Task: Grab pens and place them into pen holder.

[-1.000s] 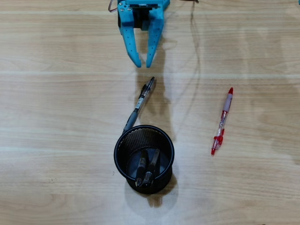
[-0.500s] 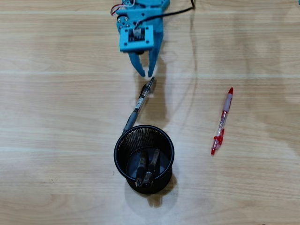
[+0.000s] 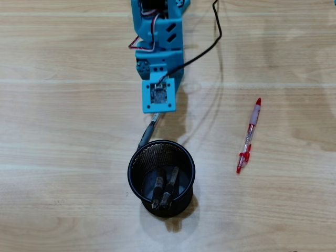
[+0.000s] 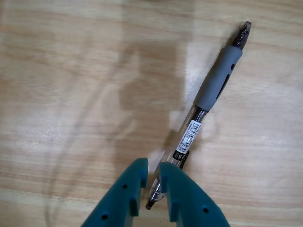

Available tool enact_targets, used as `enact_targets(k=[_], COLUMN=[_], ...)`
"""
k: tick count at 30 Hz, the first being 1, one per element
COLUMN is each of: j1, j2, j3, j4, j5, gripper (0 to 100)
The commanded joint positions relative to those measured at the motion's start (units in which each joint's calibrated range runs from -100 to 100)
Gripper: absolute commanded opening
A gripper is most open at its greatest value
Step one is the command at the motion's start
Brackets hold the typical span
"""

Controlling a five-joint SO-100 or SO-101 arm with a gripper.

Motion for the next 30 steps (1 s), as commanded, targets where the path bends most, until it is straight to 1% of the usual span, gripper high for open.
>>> enact_targets(k=[1, 10, 15, 18, 30], j1=[0.96, 3.51, 4.32, 4.32, 2.69], j2=[0.95, 4.14, 5.4, 6.07, 13.97], j3=[-1.66, -1.75, -2.29, -2.56, -10.4], j4=[-0.22, -0.39, -0.39, -0.56, -0.56], j5=[0.23, 0.28, 0.53, 1.5, 1.34], gripper=[3, 4, 14, 16, 16])
